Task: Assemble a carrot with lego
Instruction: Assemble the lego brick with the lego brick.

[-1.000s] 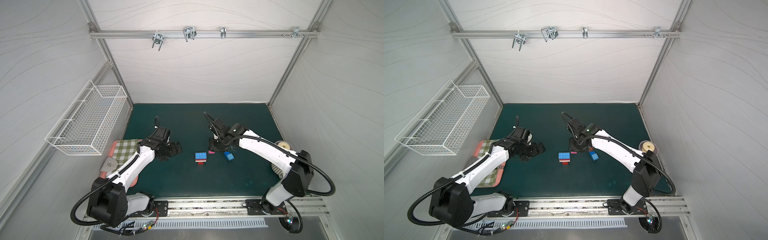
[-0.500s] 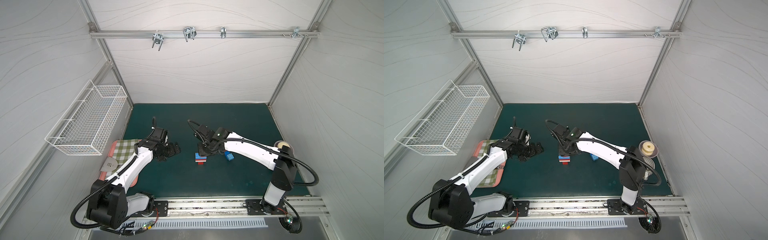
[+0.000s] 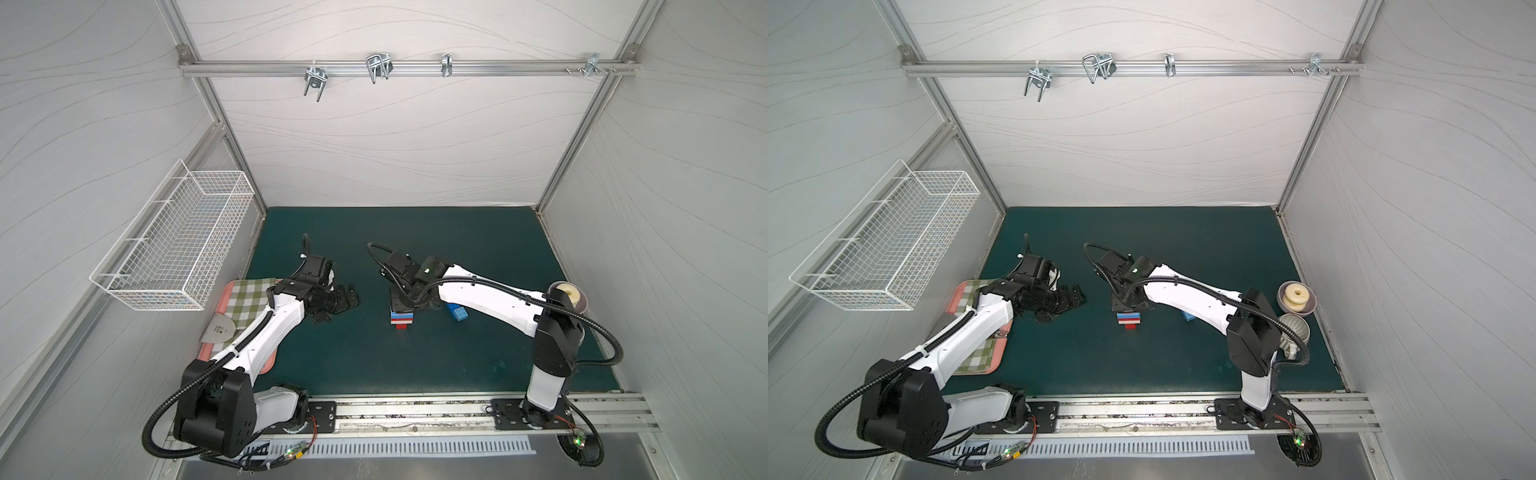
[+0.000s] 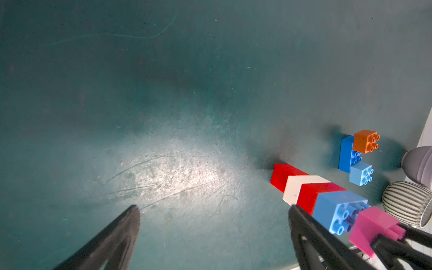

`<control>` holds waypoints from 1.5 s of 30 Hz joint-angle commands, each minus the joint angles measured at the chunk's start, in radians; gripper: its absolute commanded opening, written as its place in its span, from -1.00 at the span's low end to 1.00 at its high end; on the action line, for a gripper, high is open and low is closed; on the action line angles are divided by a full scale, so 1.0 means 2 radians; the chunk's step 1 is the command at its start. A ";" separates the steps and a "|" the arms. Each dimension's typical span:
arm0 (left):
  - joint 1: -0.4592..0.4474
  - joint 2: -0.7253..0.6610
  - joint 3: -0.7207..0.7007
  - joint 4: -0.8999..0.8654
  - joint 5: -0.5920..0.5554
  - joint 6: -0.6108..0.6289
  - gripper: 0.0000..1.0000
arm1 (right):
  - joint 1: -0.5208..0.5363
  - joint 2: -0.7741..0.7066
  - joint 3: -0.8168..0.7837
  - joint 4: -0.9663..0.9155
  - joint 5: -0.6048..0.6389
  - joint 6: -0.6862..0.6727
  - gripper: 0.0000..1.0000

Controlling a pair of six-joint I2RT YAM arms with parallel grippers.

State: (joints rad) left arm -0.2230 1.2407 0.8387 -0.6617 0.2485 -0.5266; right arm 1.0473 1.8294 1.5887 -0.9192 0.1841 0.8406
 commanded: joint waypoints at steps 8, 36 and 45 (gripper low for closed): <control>0.005 -0.002 0.001 0.006 0.007 0.007 0.98 | 0.002 0.023 0.013 -0.023 -0.001 0.026 -0.47; 0.009 0.002 0.001 0.008 0.010 0.006 0.98 | -0.006 0.052 -0.019 -0.050 -0.039 -0.014 -0.47; 0.013 0.001 0.002 0.007 0.008 0.006 0.98 | -0.021 0.024 0.017 -0.063 -0.028 -0.019 -0.18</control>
State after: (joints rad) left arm -0.2054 1.2427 0.8391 -0.6617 0.2638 -0.5266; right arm 1.0168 1.8656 1.6150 -0.9619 0.1326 0.8024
